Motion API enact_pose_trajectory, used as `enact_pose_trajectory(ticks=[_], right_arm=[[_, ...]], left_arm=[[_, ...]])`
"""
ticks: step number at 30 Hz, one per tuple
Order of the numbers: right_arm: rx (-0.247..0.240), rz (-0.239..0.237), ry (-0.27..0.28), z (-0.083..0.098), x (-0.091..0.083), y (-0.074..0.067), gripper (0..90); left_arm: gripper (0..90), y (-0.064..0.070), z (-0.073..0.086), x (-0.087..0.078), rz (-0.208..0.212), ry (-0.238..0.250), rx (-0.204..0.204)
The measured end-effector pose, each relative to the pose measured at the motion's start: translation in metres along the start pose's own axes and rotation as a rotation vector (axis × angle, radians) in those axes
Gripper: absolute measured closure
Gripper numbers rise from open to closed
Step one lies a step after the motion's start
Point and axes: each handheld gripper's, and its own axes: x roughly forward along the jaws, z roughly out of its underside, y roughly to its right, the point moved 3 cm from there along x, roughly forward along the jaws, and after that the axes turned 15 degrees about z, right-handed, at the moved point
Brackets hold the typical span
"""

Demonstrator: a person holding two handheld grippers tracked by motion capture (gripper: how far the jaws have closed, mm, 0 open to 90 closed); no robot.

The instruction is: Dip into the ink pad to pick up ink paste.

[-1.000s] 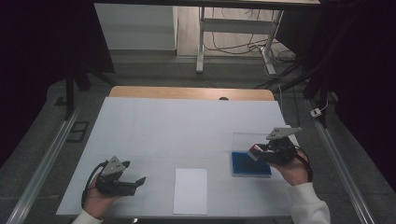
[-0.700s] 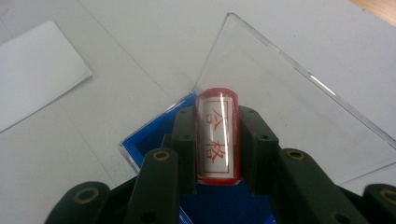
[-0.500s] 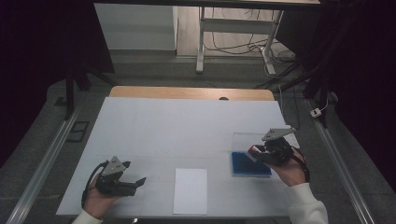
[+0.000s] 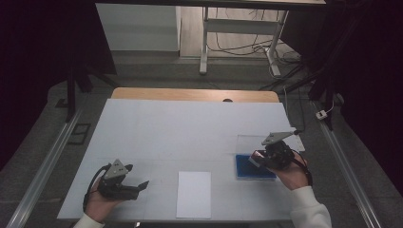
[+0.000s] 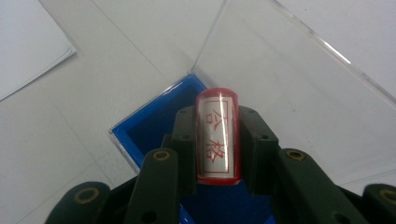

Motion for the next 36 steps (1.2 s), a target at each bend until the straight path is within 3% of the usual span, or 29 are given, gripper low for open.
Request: enact_pose_trajectory(ticks=[19,36], right_arm=[[-0.034,0.02,-0.057,0.006,0.016,-0.004,70.1],[-0.024,0.02,-0.072,0.008,0.02,-0.005,70.2]], left_arm=[[12.9,0.0,0.001,0.001,0.001,-0.008,0.0],[13.2,0.0,0.001,0.002,0.005,-0.018,0.0]])
